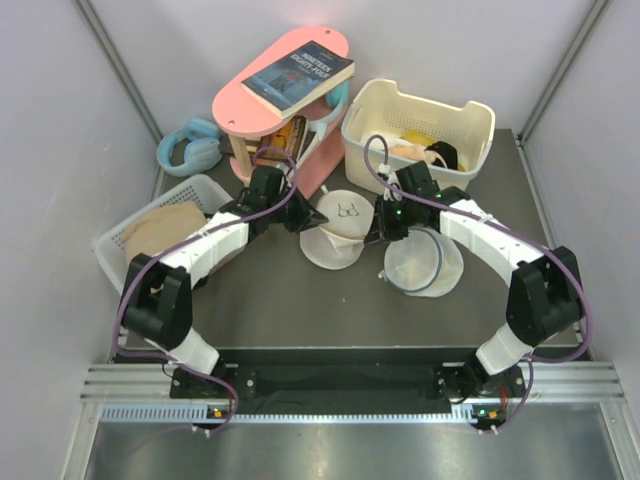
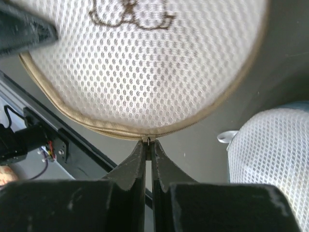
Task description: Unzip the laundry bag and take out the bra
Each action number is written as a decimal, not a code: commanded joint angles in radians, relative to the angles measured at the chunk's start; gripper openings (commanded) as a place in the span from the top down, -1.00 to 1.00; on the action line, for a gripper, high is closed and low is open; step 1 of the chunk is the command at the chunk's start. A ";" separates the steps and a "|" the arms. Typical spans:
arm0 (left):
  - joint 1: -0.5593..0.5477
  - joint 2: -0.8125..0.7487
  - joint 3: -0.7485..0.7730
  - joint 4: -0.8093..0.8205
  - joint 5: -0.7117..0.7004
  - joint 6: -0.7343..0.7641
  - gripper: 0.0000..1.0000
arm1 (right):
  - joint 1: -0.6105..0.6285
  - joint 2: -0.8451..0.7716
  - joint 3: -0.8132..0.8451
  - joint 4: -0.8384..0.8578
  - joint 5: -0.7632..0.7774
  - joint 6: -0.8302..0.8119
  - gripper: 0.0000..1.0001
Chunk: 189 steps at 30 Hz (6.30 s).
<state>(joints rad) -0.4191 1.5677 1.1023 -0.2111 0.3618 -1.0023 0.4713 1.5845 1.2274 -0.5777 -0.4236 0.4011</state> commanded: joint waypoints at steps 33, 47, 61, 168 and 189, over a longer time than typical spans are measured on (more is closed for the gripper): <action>-0.003 -0.084 -0.029 -0.082 -0.055 -0.032 1.00 | 0.262 0.154 0.245 0.044 -0.034 0.021 1.00; 0.051 -0.078 -0.004 -0.105 -0.034 0.027 1.00 | 0.055 -0.004 0.017 0.009 -0.023 -0.028 1.00; 0.040 -0.143 -0.025 -0.159 -0.023 -0.015 -0.33 | 0.170 0.061 0.132 0.048 -0.037 0.016 1.00; 0.097 -0.175 -0.183 -0.215 -0.090 0.140 1.00 | 0.023 0.121 0.149 -0.070 -0.026 -0.180 1.00; 0.002 -0.123 -0.137 -0.037 -0.038 -0.047 -0.22 | 0.035 0.088 0.096 -0.025 -0.052 -0.133 1.00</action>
<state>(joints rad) -0.3885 1.4052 0.9115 -0.2817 0.3035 -1.0504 0.4973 1.7214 1.3216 -0.6350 -0.4591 0.2630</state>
